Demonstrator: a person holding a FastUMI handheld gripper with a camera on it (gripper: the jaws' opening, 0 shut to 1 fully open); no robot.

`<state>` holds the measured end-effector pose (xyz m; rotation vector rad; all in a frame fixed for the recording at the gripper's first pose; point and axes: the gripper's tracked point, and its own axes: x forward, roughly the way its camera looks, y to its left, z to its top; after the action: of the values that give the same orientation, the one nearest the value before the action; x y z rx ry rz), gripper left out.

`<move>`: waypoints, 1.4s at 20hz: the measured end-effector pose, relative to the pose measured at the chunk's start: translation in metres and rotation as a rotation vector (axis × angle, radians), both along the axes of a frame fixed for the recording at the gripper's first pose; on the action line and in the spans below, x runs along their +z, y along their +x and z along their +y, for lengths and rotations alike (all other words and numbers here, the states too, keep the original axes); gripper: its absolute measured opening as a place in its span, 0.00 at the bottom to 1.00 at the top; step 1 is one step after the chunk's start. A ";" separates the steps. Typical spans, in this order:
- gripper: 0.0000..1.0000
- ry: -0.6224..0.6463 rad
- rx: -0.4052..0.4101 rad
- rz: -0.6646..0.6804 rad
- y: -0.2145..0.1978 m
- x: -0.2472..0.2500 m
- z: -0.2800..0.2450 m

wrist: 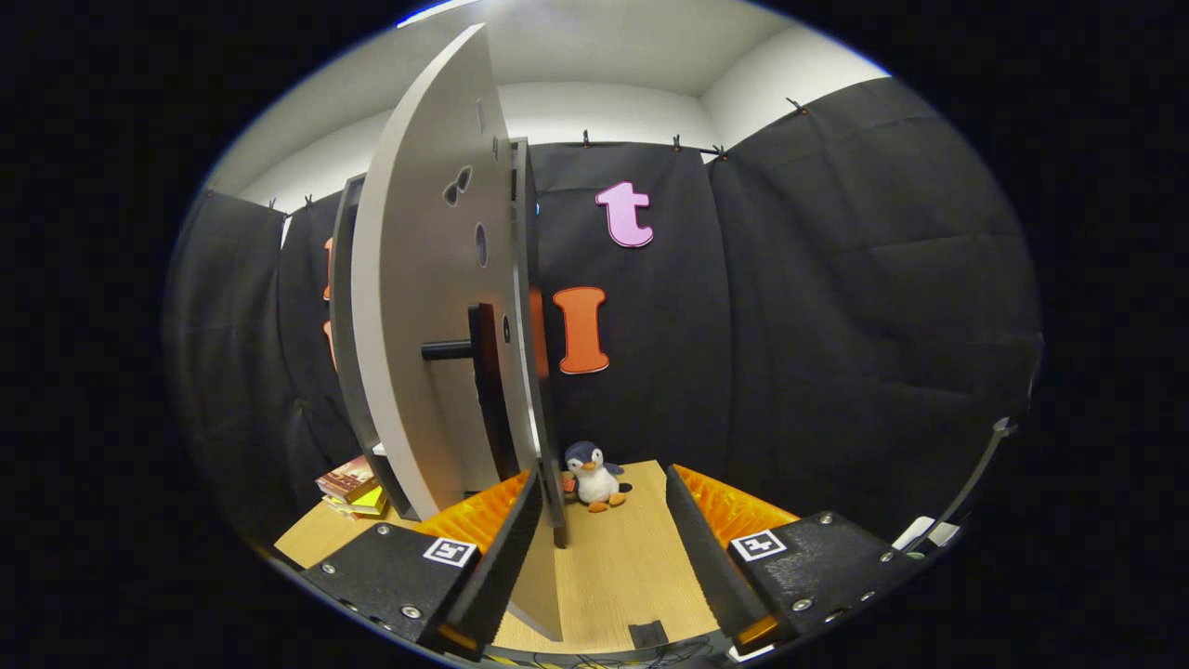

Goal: Open the shoe cabinet door, grab the shoes and put them into the shoe cabinet, then close the shoe cabinet door.

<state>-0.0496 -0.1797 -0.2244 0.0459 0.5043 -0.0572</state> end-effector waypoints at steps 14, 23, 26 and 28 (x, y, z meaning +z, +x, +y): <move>0.85 0.109 0.277 0.036 0.018 -0.003 0.173; 0.93 0.216 0.478 -0.002 0.094 -0.026 0.299; 0.93 0.229 0.501 -0.002 0.120 -0.041 0.330; 0.93 0.231 0.504 -0.003 0.133 -0.047 0.345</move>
<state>0.0832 0.1656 -0.2712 0.1435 0.5053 0.4948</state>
